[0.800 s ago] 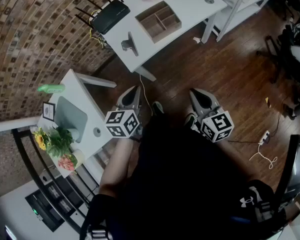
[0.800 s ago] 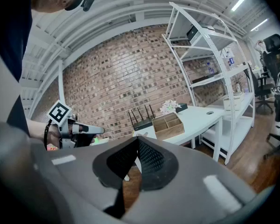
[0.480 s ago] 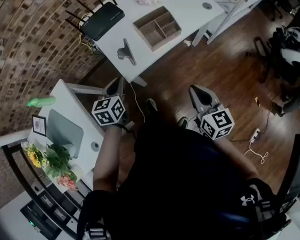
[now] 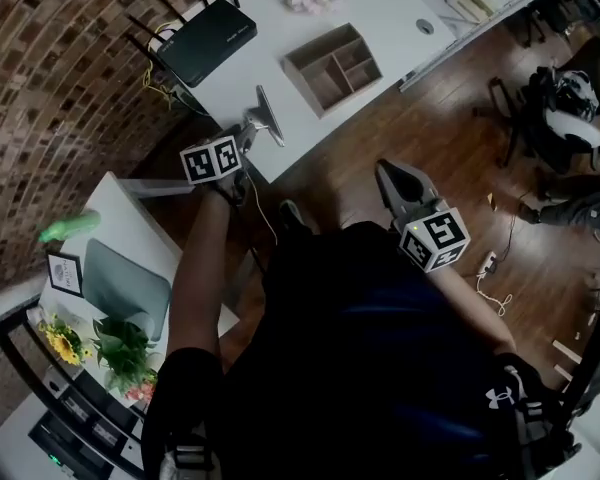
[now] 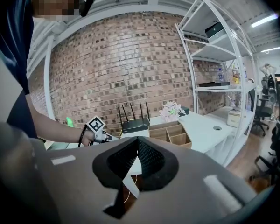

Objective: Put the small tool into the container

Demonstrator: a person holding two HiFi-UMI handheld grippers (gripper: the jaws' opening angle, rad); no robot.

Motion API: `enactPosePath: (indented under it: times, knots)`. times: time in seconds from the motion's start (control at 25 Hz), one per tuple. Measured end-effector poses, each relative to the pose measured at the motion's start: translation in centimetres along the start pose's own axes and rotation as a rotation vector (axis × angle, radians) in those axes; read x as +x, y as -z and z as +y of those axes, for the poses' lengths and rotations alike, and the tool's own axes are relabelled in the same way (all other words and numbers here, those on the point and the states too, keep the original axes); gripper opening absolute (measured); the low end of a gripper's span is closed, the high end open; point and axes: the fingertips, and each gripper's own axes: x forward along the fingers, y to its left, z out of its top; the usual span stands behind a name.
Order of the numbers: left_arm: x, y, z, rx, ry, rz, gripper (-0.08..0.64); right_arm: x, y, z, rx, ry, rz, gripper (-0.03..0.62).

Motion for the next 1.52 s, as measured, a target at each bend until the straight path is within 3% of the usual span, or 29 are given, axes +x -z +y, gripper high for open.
enactPosePath:
  times: [0.28, 0.4, 0.56, 0.68, 0.8, 1.04, 1.28, 1.4, 1.52]
  knots:
    - [4.1, 0.9, 1.6, -0.017, -0.015, 0.135, 0.153, 3.0, -0.9, -0.7, 0.004, -0.065, 0.007, 0.003]
    - [4.8, 0.7, 2.1, -0.028, -0.044, 0.155, 0.074, 3.6, -1.2, -2.2, 0.017, -0.079, -0.002, 0.003]
    - [4.7, 1.0, 2.2, -0.099, -0.044, 0.141, 0.048, 3.9, -1.3, -4.0, 0.022, -0.086, -0.016, 0.003]
    - [4.2, 0.3, 1.2, -0.114, -0.014, 0.097, 0.018, 3.6, -1.6, -5.5, 0.02, -0.081, -0.025, 0.003]
    - [3.8, -0.6, 0.3, -0.063, -0.018, 0.059, 0.014, 2.9, -2.4, -7.4, 0.014, -0.041, -0.051, 0.003]
    - [3.1, -2.8, -1.9, -0.031, 0.021, -0.037, 0.014, 1.0, -2.4, -9.9, 0.018, 0.04, -0.071, 0.003]
    - [1.6, -10.6, -4.3, 0.153, -0.031, -0.206, 0.014, -0.2, -1.7, -11.0, 0.031, 0.094, -0.069, 0.003]
    - [-0.1, -15.5, -6.2, 0.202, -0.01, -0.34, 0.014, -0.5, -1.8, -11.0, 0.014, 0.105, -0.062, 0.003]
    - [-1.3, -18.6, -8.7, 0.274, 0.032, -0.42, 0.014, -0.5, -1.8, -11.1, 0.008, 0.111, -0.058, 0.003]
